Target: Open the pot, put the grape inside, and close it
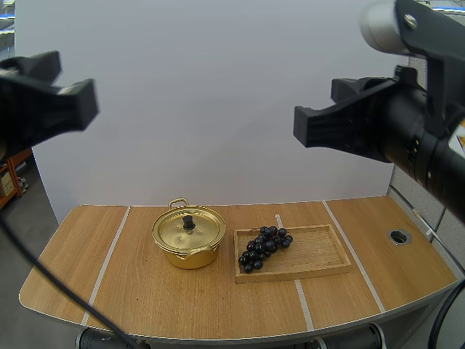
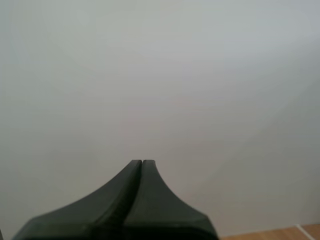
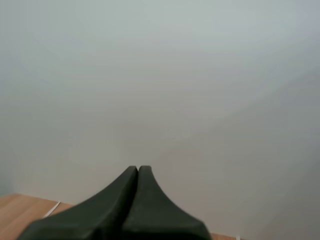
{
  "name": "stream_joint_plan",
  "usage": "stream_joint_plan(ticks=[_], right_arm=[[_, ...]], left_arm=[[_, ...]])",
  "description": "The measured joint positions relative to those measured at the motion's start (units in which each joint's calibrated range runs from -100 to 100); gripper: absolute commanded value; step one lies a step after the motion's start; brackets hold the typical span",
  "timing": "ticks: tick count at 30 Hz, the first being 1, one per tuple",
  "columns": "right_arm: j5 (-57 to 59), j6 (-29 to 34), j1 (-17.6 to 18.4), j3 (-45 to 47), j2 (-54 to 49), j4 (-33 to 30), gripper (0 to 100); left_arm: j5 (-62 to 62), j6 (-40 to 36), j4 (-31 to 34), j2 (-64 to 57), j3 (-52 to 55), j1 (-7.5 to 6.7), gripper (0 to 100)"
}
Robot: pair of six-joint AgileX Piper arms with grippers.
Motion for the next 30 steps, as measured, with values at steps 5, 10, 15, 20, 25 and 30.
stream_joint_plan(ticks=[5,10,15,20,25,30], right_arm=[[3.34,0.0,0.0,-1.51,2.59,0.0,0],[8.91,0.12,0.0,-4.78,10.15,-1.07,0],[12.85,4.93,0.0,-5.54,22.04,-6.55,0],[15.91,6.38,0.0,-5.54,29.76,-7.7,0],[19.88,6.71,0.0,-5.54,37.45,-7.7,0],[21.64,6.71,0.0,-5.54,43.75,-7.7,0]], left_arm=[[2.1,0.0,0.0,3.0,-0.57,0.0,0],[4.77,0.31,0.0,7.38,-1.47,0.0,0],[7.09,1.62,0.12,25.87,-1.94,0.0,0],[7.09,1.62,0.12,32.06,-1.94,0.0,0],[7.09,1.62,0.12,38.1,-1.94,0.0,0],[7.09,2.47,0.12,43.39,-1.94,0.0,0]])
